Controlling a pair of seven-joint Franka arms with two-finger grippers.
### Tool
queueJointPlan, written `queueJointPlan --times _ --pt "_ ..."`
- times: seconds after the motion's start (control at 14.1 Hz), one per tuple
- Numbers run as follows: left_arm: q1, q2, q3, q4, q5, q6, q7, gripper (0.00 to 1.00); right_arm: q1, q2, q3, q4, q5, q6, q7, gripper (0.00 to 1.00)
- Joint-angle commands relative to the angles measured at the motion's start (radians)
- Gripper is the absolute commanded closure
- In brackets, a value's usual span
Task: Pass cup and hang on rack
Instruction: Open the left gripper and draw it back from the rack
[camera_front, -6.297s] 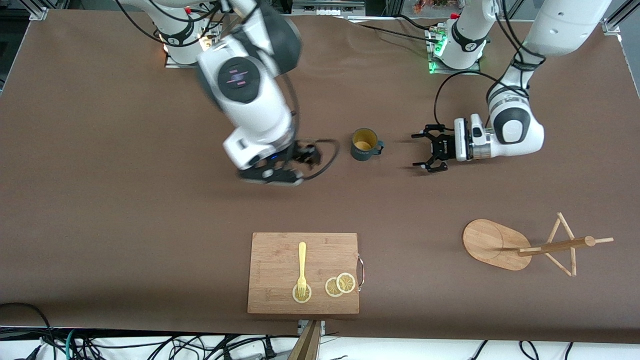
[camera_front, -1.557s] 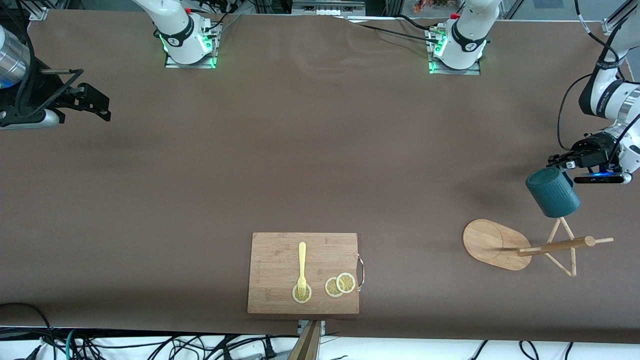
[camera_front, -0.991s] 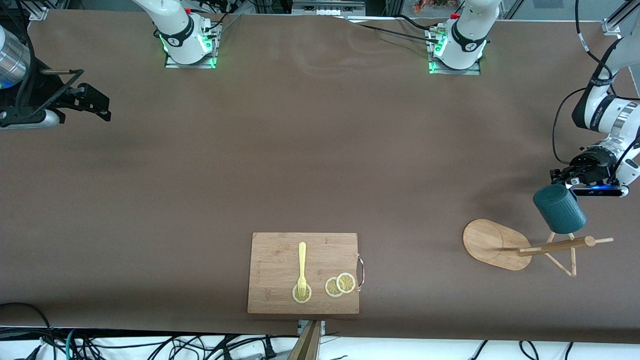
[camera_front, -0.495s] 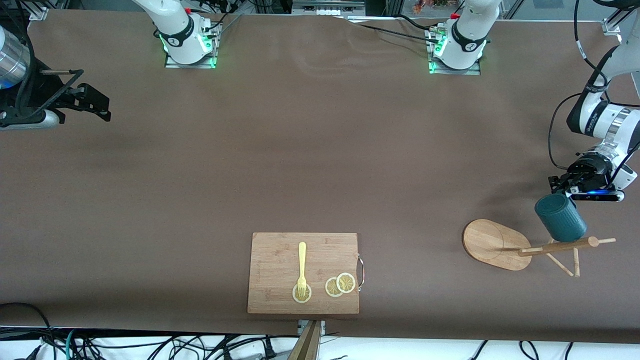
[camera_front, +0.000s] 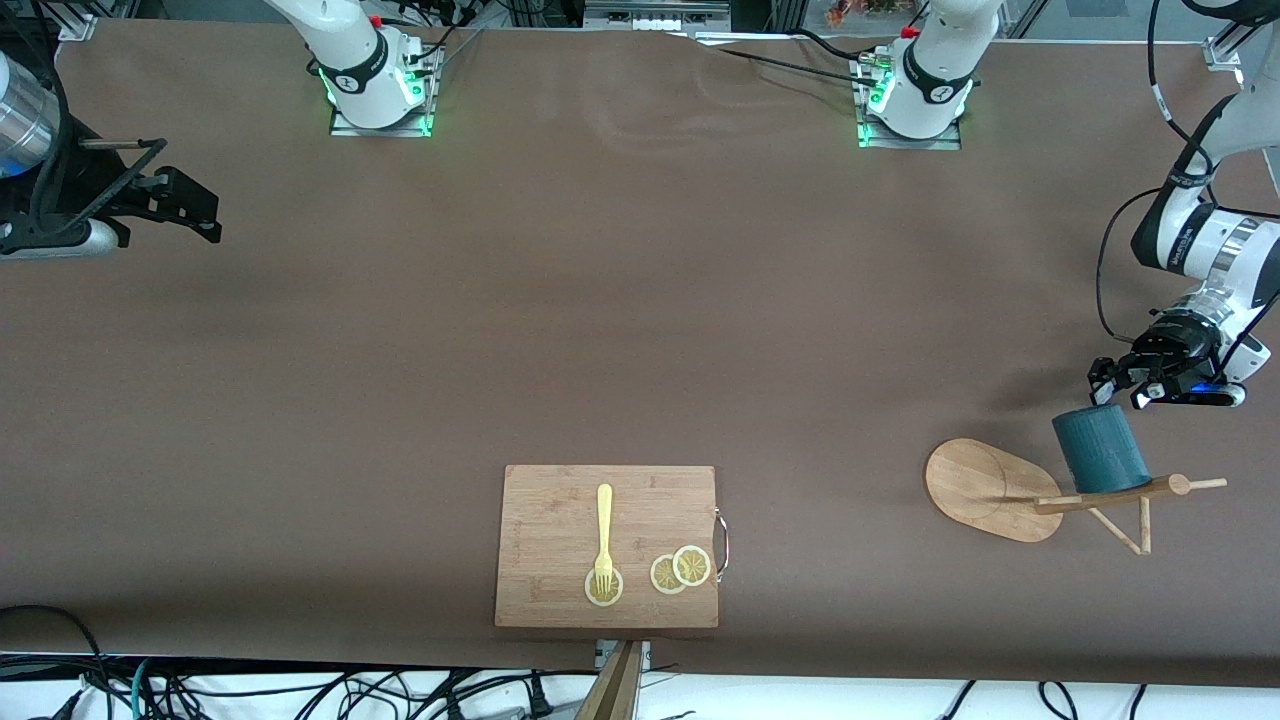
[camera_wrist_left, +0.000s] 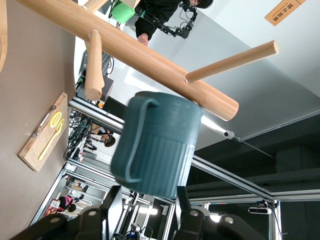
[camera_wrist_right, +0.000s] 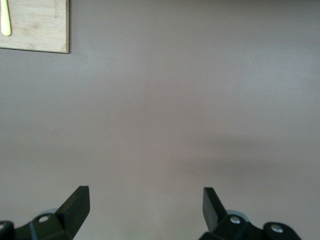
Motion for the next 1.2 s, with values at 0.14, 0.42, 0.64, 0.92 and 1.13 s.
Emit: queueJointPlan --times 0.14,0.42,0.64,0.92,1.13 --pt "0.002 0.0 -0.004 -0.001 -0.015 -0.002 0.013 0.0 0.0 0.016 -0.002 0.026 -0.008 -0.007 -0.012 0.0" --pt "0.032 -0.032 0.007 -0.024 0.116 -0.019 0.024 0.0 0.015 0.023 0.002 0.031 -0.01 0.013 -0.011 0.0" --pt "0.072 -0.104 0.01 -0.029 0.314 -0.05 0.018 0.0 0.018 0.023 0.0 0.038 -0.011 0.013 -0.012 0.0" --pt "0.089 -0.237 0.012 -0.011 0.593 -0.056 0.003 0.0 0.012 0.023 -0.002 0.038 -0.01 0.013 -0.012 0.0" --pt "0.045 -0.369 0.007 0.023 0.805 -0.049 -0.079 0.0 0.011 0.026 -0.005 0.038 -0.01 0.013 -0.012 0.0"
